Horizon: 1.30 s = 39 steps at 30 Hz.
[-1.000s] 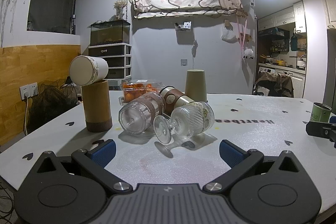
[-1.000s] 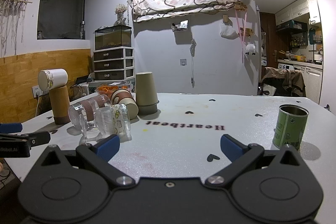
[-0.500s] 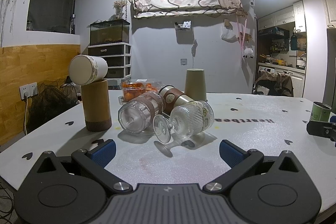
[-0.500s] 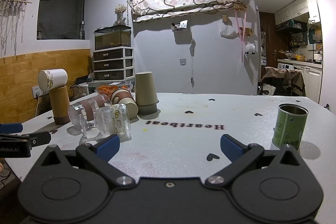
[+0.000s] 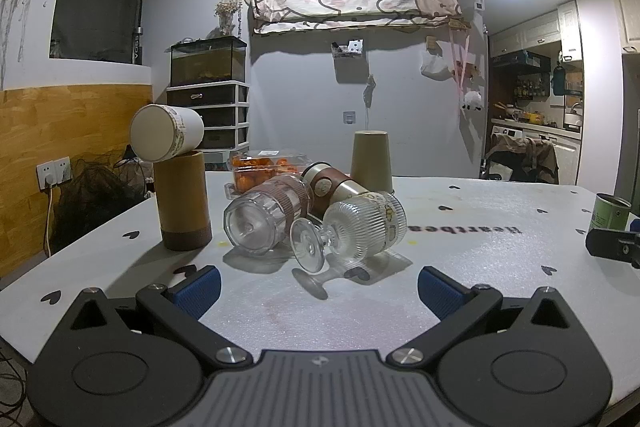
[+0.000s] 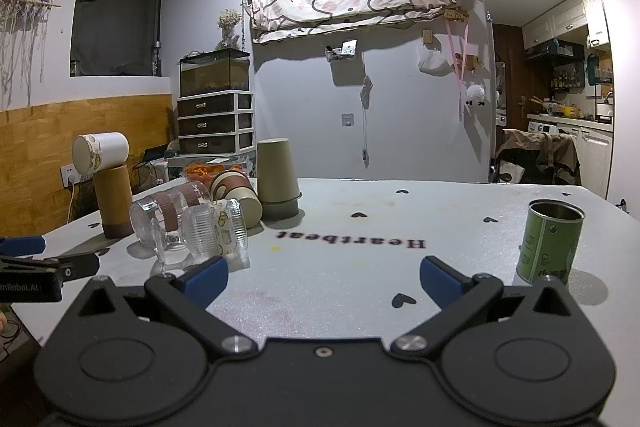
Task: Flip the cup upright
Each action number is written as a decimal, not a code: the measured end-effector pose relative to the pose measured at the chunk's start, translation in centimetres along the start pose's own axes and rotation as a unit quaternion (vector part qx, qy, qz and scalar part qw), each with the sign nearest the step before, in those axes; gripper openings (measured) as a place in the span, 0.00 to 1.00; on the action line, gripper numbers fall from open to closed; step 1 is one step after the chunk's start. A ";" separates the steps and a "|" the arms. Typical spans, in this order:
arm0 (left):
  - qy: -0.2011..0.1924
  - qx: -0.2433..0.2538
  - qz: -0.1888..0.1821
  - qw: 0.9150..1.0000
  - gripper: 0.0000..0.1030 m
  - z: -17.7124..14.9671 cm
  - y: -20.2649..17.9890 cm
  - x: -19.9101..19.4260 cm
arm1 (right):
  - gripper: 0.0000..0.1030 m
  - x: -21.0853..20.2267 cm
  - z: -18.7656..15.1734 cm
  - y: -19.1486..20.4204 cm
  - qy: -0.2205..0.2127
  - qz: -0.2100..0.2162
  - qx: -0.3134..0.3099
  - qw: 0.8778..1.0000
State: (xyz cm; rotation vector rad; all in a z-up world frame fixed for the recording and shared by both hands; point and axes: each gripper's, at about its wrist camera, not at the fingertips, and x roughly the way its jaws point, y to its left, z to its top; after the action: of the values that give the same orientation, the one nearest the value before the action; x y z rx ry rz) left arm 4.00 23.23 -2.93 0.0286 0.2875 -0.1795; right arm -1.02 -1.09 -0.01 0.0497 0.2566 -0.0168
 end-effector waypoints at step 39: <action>0.158 0.370 -0.132 0.906 1.00 5.5 -5.6 17.7 | 1.00 -2.0 -0.5 -1.3 -0.012 0.021 0.040 0.999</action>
State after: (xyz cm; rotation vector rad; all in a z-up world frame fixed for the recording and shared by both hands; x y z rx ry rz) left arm 21.16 14.35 -2.71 0.7838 0.5340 -0.5503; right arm -3.15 -2.36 -0.06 0.1334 0.2299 0.0146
